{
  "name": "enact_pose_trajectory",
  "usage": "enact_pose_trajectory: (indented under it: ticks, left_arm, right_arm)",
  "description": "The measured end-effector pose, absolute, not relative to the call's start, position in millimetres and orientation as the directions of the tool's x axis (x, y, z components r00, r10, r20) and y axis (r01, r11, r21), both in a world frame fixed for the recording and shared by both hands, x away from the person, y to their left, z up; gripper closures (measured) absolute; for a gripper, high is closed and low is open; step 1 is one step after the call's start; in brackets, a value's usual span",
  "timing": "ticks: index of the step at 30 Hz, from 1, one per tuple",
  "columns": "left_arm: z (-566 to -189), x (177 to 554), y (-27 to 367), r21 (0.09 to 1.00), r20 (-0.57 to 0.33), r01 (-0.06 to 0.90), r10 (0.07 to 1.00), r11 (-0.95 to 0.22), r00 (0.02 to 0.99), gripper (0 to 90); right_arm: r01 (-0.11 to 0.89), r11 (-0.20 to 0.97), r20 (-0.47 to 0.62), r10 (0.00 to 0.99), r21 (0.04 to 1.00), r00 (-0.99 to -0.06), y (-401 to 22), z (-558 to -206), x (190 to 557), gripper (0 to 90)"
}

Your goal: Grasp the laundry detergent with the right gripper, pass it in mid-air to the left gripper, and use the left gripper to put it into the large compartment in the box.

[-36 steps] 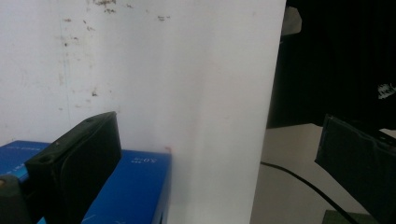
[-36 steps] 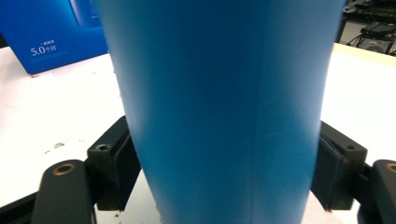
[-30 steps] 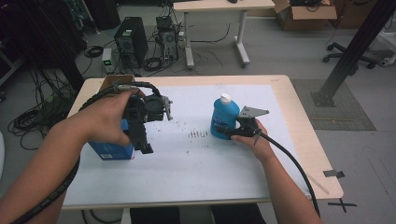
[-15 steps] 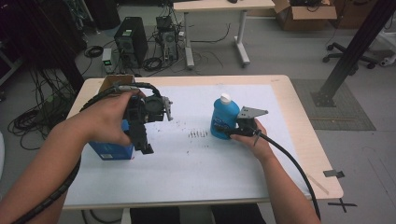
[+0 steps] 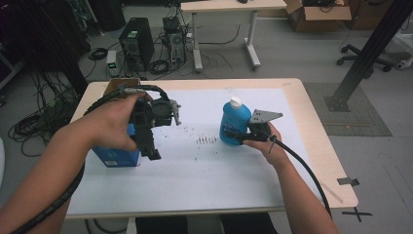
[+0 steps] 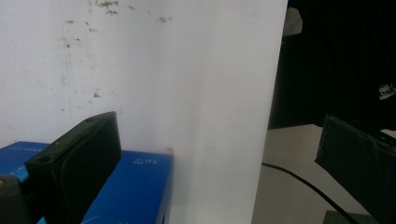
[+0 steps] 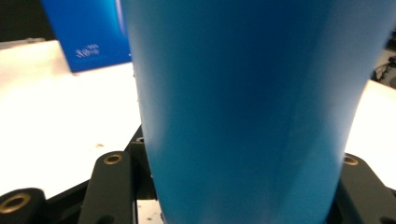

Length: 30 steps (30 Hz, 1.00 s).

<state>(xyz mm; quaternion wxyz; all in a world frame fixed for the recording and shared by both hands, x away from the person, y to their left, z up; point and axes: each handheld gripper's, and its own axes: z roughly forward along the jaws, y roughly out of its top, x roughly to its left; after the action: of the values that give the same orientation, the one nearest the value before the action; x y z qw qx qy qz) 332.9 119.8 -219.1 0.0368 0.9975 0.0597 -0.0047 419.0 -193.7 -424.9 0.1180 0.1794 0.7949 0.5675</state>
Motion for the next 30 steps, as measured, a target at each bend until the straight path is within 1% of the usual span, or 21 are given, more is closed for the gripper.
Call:
enact_pose_trajectory:
  ticks: [6,10,15,16,17,18,19,22,30]
  left_arm:
    - [-214,333,117,0.084,-0.006,0.114,0.114,-0.990,0.993,0.4]
    - [-211,334,114,0.085,-0.004,0.113,0.113,-0.990,0.994,0.4]
    - [-207,334,110,0.088,-0.002,0.104,0.105,-0.991,0.995,0.4]
    - [-206,333,109,0.090,-0.002,0.102,0.103,-0.991,0.995,0.4]
    - [-205,333,109,0.092,-0.002,0.101,0.101,-0.991,0.995,0.4]
    - [-204,333,108,0.097,-0.002,0.099,0.100,-0.990,0.995,0.4]
    - [-203,332,107,0.097,-0.003,0.096,0.096,-0.991,0.995,0.2]
    - [-201,330,106,0.101,-0.006,0.092,0.091,-0.991,0.996,0.2]
    - [-198,326,107,0.098,-0.008,0.091,0.091,-0.991,0.996,0.2]
  right_arm:
    - [0.120,0.313,-0.005,0.371,0.942,-0.929,-204,-391,405,43.9]
    - [0.118,0.312,0.002,0.349,0.943,-0.937,-208,-379,398,43.8]
    - [0.082,0.347,-0.016,0.272,0.934,-0.962,-204,-361,381,43.8]
    - [0.082,0.347,-0.016,0.272,0.934,-0.962,-204,-361,381,43.8]
    - [0.069,0.363,-0.021,0.240,0.929,-0.971,-201,-356,375,43.8]
    - [0.069,0.363,-0.021,0.240,0.929,-0.971,-201,-356,375,43.8]
    - [0.054,0.379,-0.029,0.209,0.924,-0.978,-196,-352,371,43.7]
    - [0.040,0.385,-0.029,0.170,0.922,-0.985,-192,-348,365,43.7]
    - [0.018,0.392,-0.025,0.104,0.920,-0.994,-182,-350,355,43.6]
